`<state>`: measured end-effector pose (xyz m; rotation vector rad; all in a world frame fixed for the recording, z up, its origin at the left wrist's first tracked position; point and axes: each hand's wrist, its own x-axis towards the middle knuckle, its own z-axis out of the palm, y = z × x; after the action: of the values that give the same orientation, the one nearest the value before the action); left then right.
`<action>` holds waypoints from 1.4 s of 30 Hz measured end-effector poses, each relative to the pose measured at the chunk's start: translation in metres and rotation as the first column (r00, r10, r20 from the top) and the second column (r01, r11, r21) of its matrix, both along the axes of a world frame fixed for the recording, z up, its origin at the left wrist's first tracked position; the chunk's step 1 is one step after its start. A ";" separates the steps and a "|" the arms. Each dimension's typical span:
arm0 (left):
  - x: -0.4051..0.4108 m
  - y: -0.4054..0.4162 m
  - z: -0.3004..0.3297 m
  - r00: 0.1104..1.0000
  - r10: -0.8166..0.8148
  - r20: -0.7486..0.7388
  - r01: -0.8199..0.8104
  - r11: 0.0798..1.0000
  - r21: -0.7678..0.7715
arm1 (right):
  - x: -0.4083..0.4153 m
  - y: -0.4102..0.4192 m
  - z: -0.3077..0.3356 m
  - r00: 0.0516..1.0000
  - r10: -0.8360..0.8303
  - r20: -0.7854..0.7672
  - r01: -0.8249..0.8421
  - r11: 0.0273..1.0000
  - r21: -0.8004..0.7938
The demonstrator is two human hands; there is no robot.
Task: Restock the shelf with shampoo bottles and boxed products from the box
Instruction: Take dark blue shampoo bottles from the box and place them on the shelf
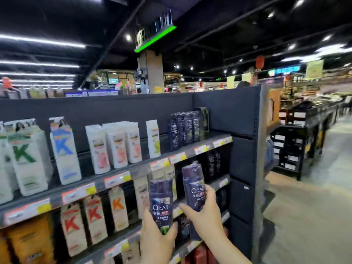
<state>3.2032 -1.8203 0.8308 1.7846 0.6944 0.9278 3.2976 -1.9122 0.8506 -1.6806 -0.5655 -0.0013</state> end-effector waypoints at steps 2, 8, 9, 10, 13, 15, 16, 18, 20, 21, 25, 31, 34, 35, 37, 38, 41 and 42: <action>0.041 -0.020 0.006 1.000 -0.009 0.005 0.010 1.000 -0.019 | 0.040 -0.021 0.005 1.000 -0.017 0.015 0.017 1.000 0.013; 0.137 -0.036 0.017 1.000 -0.019 0.024 0.019 1.000 0.008 | 0.141 -0.043 0.015 1.000 -0.005 -0.028 0.008 0.997 0.083; 0.152 -0.034 0.019 1.000 -0.005 0.025 0.004 0.999 0.031 | 0.155 -0.042 0.015 1.000 0.000 -0.028 0.003 0.995 0.099; 0.166 -0.031 0.022 0.999 0.009 0.031 -0.011 0.999 0.041 | 0.170 -0.040 0.015 1.000 0.007 -0.029 -0.004 0.994 0.108; 0.217 -0.018 0.036 0.997 0.018 0.072 -0.021 0.999 0.039 | 0.219 -0.028 0.018 0.999 0.026 -0.028 -0.023 0.993 0.119; 0.254 -0.004 0.044 0.994 0.023 0.102 -0.031 0.996 0.078 | 0.255 -0.014 0.023 1.000 0.024 0.000 -0.024 0.992 0.123; 0.272 0.004 0.049 0.993 0.023 0.118 -0.035 0.994 0.102 | 0.272 -0.006 0.027 1.000 0.022 0.019 -0.024 0.992 0.125; 0.309 0.022 0.065 0.990 0.019 0.142 -0.037 0.991 0.126 | 0.307 0.011 0.040 0.998 0.020 0.058 -0.028 0.991 0.132; 0.344 0.041 0.078 0.988 0.021 0.153 -0.041 0.991 0.130 | 0.343 0.030 0.055 0.996 0.038 0.085 -0.049 0.990 0.132; 0.359 0.050 0.085 0.987 0.029 0.161 -0.051 0.989 0.140 | 0.360 0.040 0.063 0.994 0.048 0.095 -0.061 0.988 0.140; 0.407 0.080 0.105 0.980 0.079 0.185 -0.109 0.981 0.159 | 0.414 0.078 0.087 0.990 0.075 0.124 -0.097 0.978 0.187; 0.460 0.111 0.106 0.957 0.174 0.234 -0.202 0.974 0.103 | 0.462 0.130 0.098 0.976 0.149 0.158 -0.179 0.964 0.197; 0.483 0.121 0.103 0.935 0.259 0.242 -0.293 0.949 0.117 | 0.475 0.150 0.097 0.974 0.157 0.165 -0.191 0.958 0.215; 0.488 0.124 0.102 0.926 0.288 0.245 -0.325 0.937 0.128 | 0.479 0.156 0.096 0.973 0.164 0.163 -0.197 0.956 0.217; 0.498 0.126 0.101 0.910 0.331 0.251 -0.375 0.914 0.152 | 0.485 0.166 0.095 0.971 0.183 0.153 -0.214 0.952 0.218; 0.502 0.127 0.099 0.902 0.347 0.256 -0.393 0.906 0.157 | 0.488 0.170 0.093 0.971 0.183 0.152 -0.214 0.952 0.218; 0.510 0.130 0.092 0.893 0.377 0.247 -0.419 0.896 0.145 | 0.494 0.178 0.085 0.976 0.135 0.174 -0.168 0.966 0.195; 0.511 0.131 0.089 0.892 0.384 0.240 -0.423 0.895 0.140 | 0.495 0.180 0.081 0.976 0.129 0.174 -0.160 0.970 0.182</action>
<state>3.7145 -1.6898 0.9200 1.7005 0.8874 1.4844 3.7929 -1.7324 0.9318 -1.4533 -0.7844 -0.0851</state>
